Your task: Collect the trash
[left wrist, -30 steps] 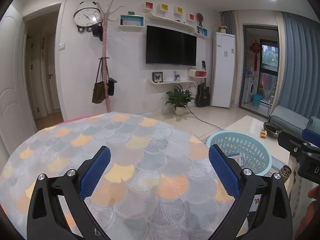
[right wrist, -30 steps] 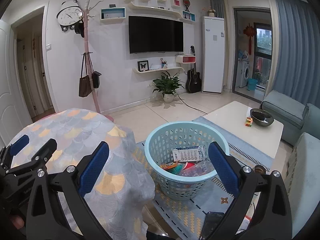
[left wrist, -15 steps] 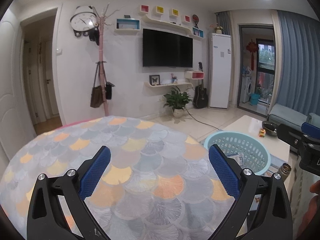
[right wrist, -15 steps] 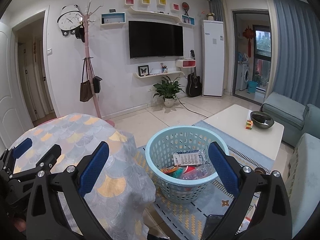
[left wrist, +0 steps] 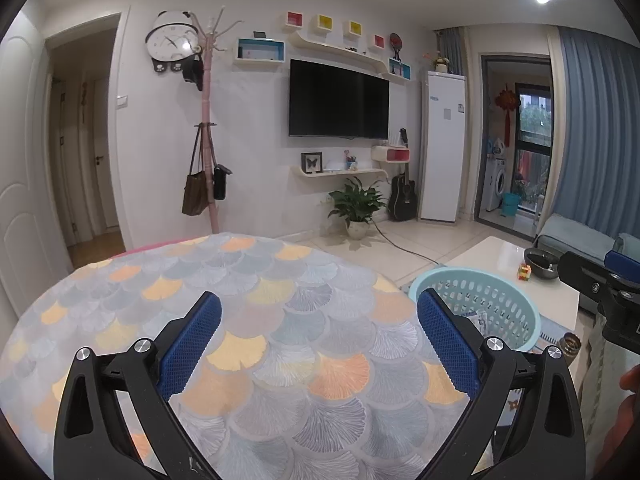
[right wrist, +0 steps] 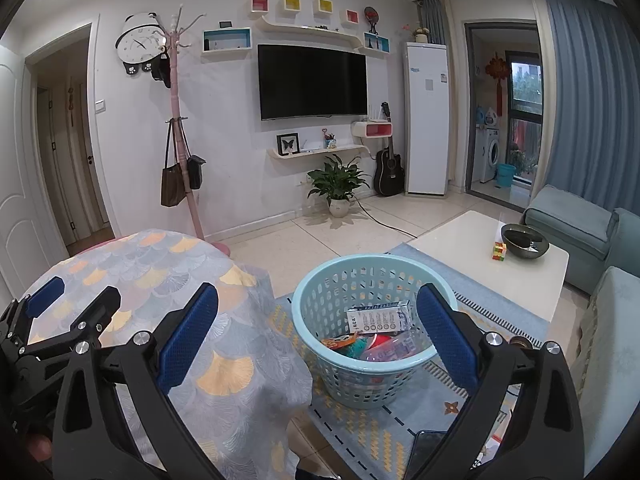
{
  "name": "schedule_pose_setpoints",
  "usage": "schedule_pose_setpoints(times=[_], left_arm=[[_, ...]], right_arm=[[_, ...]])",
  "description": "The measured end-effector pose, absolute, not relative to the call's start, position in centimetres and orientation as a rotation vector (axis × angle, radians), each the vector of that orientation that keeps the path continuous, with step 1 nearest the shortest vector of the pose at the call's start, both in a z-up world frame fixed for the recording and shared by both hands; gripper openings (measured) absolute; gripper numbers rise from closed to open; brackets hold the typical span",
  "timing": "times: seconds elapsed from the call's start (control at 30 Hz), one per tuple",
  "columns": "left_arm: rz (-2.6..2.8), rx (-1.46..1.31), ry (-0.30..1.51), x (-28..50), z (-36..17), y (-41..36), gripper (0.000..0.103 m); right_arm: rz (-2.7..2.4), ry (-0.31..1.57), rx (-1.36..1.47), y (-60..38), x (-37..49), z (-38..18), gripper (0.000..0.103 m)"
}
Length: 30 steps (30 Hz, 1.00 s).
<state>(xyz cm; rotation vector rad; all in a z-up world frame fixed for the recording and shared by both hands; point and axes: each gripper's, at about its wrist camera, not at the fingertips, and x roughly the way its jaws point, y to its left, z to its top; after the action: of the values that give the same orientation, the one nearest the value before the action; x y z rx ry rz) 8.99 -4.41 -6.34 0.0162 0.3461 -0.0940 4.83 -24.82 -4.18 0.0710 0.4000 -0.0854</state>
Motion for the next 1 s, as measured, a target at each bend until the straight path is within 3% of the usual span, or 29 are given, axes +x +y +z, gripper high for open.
schedule_pose_setpoints(times=[1.0], left_arm=[[-0.097,0.016,0.346,8.91,-6.43,-4.58,0.095]], right_arm=[[-0.072,0.412,0.073,-24.50,5.18,-4.58,0.095]])
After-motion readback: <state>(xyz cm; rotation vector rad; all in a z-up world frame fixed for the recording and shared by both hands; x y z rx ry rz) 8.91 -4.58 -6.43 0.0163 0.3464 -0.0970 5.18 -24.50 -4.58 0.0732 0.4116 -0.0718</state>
